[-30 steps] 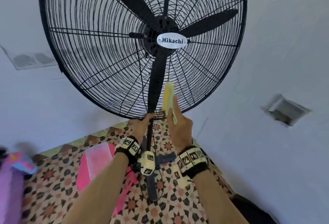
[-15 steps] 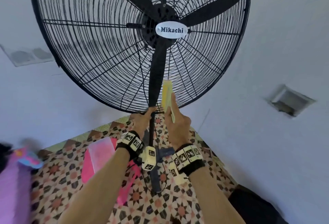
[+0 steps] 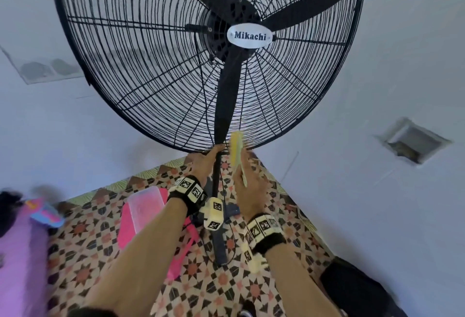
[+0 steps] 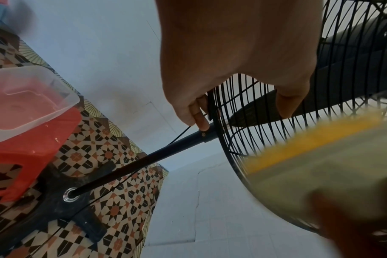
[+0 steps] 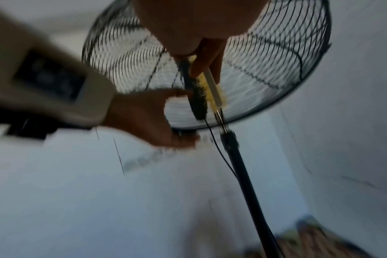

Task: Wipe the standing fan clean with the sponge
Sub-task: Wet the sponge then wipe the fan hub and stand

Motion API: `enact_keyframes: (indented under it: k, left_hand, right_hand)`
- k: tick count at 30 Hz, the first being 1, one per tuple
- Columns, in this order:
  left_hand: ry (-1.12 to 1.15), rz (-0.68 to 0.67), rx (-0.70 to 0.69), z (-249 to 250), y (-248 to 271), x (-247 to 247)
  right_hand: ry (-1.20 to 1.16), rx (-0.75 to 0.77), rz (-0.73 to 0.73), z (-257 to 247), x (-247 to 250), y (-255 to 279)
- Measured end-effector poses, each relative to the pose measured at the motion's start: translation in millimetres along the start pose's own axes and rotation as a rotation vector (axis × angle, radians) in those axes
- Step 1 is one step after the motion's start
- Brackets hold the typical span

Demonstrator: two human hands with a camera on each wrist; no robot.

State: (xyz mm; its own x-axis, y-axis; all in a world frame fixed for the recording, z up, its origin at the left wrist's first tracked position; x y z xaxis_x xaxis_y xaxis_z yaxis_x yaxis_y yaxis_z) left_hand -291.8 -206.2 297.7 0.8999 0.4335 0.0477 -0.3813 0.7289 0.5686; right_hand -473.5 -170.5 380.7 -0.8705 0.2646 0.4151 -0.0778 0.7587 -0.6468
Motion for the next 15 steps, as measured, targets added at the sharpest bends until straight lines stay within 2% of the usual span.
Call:
enact_keyframes:
  k: [2, 5, 7, 9, 10, 13, 15]
  left_hand:
    - [0.002, 0.002, -0.007, -2.6, -1.4, -2.2]
    - [-0.002, 0.033, -0.042, -0.3, -0.7, -1.7]
    - [0.028, 0.032, -0.009, -3.4, -9.3, -1.1]
    - [0.001, 0.04, 0.031, -13.3, -22.3, 2.2]
    - [-0.021, 0.041, 0.043, -18.2, -24.5, 2.3]
    - [-0.013, 0.054, -0.001, -11.6, -23.1, 4.8]
    - [-0.011, 0.037, -0.017, -10.9, -25.5, 1.3]
  right_hand:
    - [-0.022, -0.028, -0.03, 8.8, -0.7, 18.5]
    - [-0.02, 0.037, 0.081, -12.5, 14.1, -2.8]
    - [-0.009, 0.091, 0.173, -28.1, 22.6, -22.0]
    - [-0.013, 0.063, 0.18, -22.6, 18.8, -21.0]
    - [-0.018, 0.015, 0.154, -11.4, 12.4, -10.8]
    - [-0.056, -0.166, -0.074, 24.1, -16.8, 30.4]
    - [-0.061, -0.244, -0.097, 36.9, -22.4, 42.2]
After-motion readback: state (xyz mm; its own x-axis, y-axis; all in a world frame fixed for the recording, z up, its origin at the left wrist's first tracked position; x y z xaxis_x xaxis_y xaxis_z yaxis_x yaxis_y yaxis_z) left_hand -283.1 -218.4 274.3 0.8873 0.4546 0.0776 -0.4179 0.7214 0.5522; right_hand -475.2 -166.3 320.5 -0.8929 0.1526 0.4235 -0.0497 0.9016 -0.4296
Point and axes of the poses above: each hand's wrist, its own y-axis away from the middle knuckle, its own x-axis out of the back of the hand, z = x × y, the point moved 9 cm from there along -y, towards the middle knuckle, and after that the axes turned 4 degrees about x, right-handed, at the moved point
